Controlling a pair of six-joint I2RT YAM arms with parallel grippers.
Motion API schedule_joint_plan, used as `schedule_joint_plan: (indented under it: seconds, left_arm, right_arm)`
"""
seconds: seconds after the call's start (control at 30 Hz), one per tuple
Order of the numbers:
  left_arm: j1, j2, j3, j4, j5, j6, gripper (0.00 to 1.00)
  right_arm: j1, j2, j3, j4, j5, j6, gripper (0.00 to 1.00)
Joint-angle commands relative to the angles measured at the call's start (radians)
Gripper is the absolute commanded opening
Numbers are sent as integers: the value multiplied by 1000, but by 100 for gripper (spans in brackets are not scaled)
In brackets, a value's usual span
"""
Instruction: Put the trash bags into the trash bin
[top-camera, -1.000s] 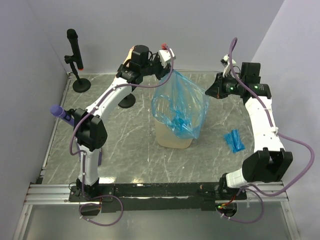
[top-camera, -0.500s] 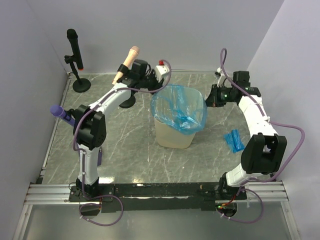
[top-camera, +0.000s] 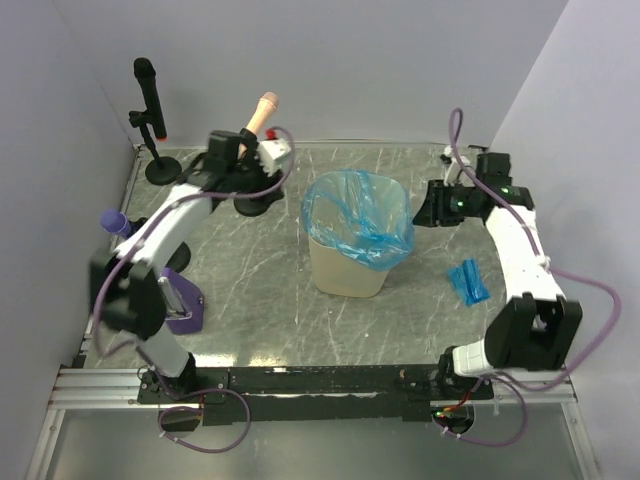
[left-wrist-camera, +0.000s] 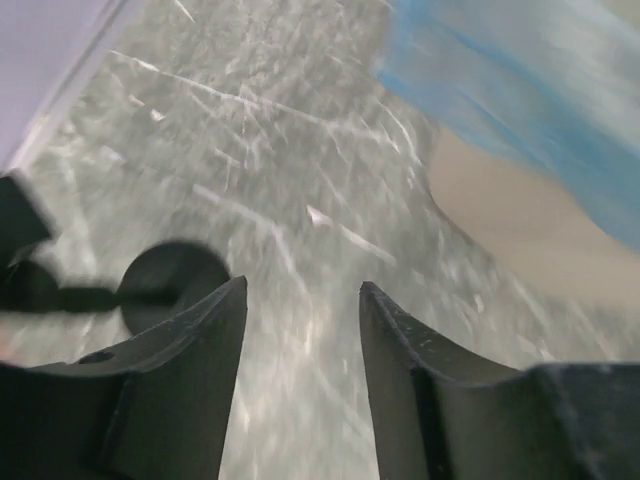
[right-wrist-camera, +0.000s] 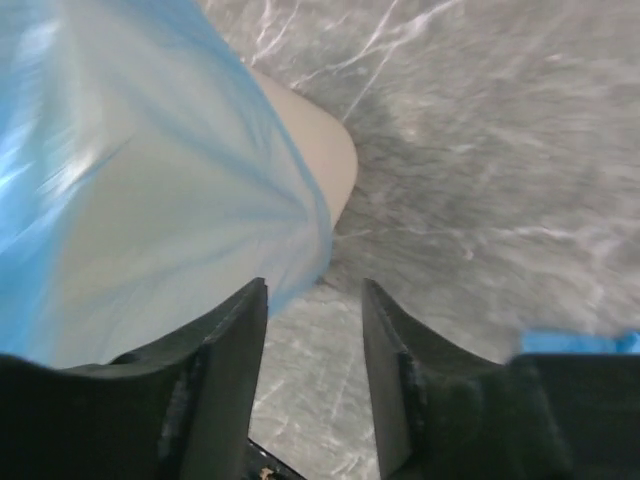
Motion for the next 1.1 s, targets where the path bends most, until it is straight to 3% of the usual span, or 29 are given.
schedule_joint_plan:
  seconds: [0.0, 0.1, 0.27, 0.33, 0.43, 0.6, 0.87, 1.07]
  left_arm:
    - [1, -275, -139, -118, 91, 195, 55]
    - [-14, -408, -253, -120, 174, 309, 60]
    - [-72, -565, -474, 240, 125, 340, 63]
    - [-91, -554, -480, 285, 125, 360, 63]
    - [-117, -513, -443, 305, 148, 371, 62]
    - [-165, -478, -437, 377, 157, 401, 61]
    - [-223, -452, -396, 267, 245, 533, 59]
    - [-260, -415, -393, 276, 203, 541, 36]
  right_arm:
    - [-65, -139, 56, -98, 10, -58, 52]
    - [-84, -208, 25, -173, -94, -181, 56]
    - [-70, -476, -189, -113, -213, -465, 59]
    - [-27, -556, -252, -130, -223, -643, 60]
    - [60, -616, -305, -146, -160, -754, 60]
    - [209, -645, -334, -78, -70, -739, 60]
    - [349, -590, -340, 34, 2, -655, 59]
    - [425, -575, -374, 144, 78, -599, 50]
